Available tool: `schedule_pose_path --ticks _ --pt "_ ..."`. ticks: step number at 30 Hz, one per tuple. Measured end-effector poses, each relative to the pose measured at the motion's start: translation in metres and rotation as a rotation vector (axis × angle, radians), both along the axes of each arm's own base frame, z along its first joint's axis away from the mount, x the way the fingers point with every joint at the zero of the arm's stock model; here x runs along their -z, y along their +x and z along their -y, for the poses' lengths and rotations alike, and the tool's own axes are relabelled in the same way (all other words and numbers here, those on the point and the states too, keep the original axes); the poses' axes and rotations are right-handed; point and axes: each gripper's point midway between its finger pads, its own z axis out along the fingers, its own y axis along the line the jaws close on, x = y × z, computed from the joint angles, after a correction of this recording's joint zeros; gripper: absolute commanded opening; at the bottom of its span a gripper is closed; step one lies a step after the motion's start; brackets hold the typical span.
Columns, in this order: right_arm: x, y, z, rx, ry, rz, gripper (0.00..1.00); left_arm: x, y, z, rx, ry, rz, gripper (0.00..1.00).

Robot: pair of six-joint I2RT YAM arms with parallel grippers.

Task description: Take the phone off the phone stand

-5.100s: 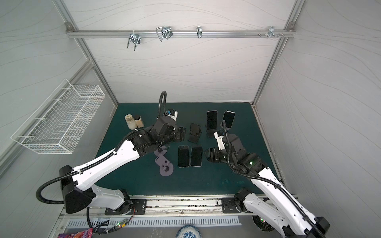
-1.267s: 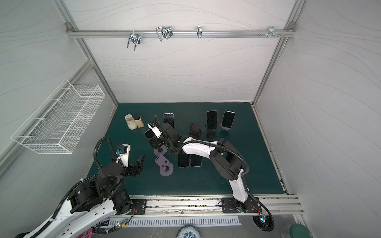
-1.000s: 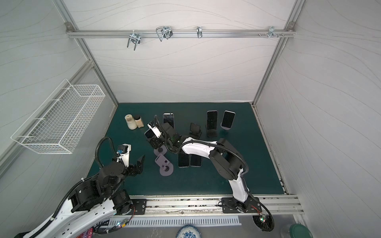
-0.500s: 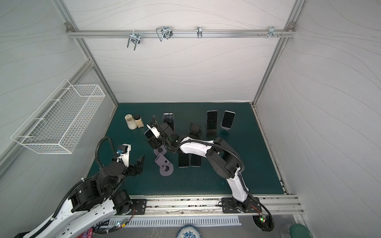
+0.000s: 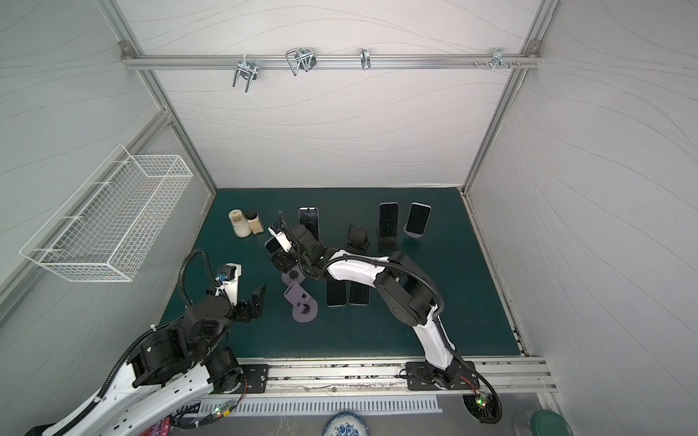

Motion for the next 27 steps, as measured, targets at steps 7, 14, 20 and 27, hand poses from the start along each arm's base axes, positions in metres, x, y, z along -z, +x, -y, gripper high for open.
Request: schedule_pose_path --ticks 7,14,20,27 --pt "0.008 0.000 0.000 -0.001 -0.014 -0.008 0.85 0.002 0.001 0.000 -0.006 0.012 -0.007 0.92" --pt "0.014 0.000 0.000 -0.001 -0.028 -0.015 0.81 0.002 0.002 -0.003 -0.022 0.017 -0.008 0.92" --pt "0.014 0.000 0.000 -0.001 -0.028 -0.015 0.78 0.003 0.003 -0.004 -0.030 0.021 -0.009 0.92" --pt "0.014 0.000 0.000 -0.001 -0.027 -0.015 0.75 0.003 0.003 -0.004 -0.032 0.024 -0.012 0.93"
